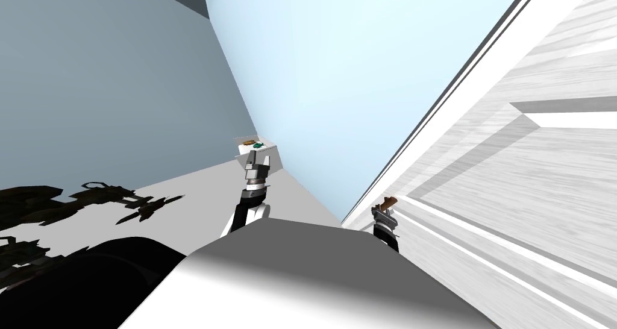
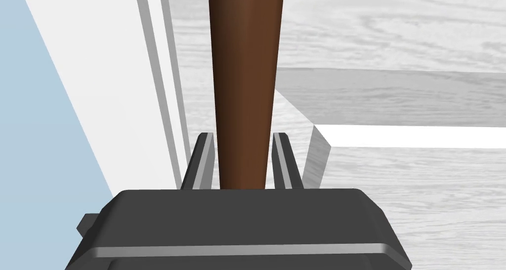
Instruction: Pull the door open
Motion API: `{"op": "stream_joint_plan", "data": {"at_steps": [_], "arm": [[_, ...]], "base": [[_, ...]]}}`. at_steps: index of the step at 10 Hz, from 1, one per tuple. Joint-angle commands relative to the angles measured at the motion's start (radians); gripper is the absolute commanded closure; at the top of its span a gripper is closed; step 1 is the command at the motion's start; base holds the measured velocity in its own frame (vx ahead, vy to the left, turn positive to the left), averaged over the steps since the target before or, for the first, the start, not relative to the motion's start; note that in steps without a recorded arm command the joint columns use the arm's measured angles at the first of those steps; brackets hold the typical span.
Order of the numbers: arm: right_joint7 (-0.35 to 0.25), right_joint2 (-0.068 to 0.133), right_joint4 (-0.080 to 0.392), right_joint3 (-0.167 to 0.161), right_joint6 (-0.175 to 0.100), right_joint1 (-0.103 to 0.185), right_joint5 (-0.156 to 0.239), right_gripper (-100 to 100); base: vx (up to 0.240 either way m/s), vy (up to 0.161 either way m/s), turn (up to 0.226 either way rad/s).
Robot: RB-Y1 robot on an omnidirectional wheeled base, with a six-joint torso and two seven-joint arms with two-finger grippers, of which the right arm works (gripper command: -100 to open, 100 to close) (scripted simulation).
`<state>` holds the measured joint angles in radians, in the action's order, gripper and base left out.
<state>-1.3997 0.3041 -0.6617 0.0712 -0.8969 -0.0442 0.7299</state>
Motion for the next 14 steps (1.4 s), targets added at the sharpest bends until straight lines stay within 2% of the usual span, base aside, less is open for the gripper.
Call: {"op": "stream_joint_plan", "data": {"at_steps": [1, 9, 10, 11, 14], "arm": [[-0.009, 0.004, -0.007, -0.013, 0.006, -0.001, -0.008, 100], [-0.069, 0.031, -0.054, -0.105, 0.044, -0.004, -0.060, 100], [-0.061, 0.029, -0.054, -0.097, 0.043, -0.005, -0.055, 100], [-0.074, 0.032, -0.062, -0.119, 0.045, -0.010, -0.067, 100], [-0.095, 0.042, -0.077, -0.151, 0.044, -0.018, -0.085, 100]], "base": [[-0.139, -0.006, 0.050], [-0.219, 0.017, 0.062], [-0.096, 0.004, 0.027], [-0.139, 0.007, 0.052], [-0.226, -0.010, 0.063]]}}
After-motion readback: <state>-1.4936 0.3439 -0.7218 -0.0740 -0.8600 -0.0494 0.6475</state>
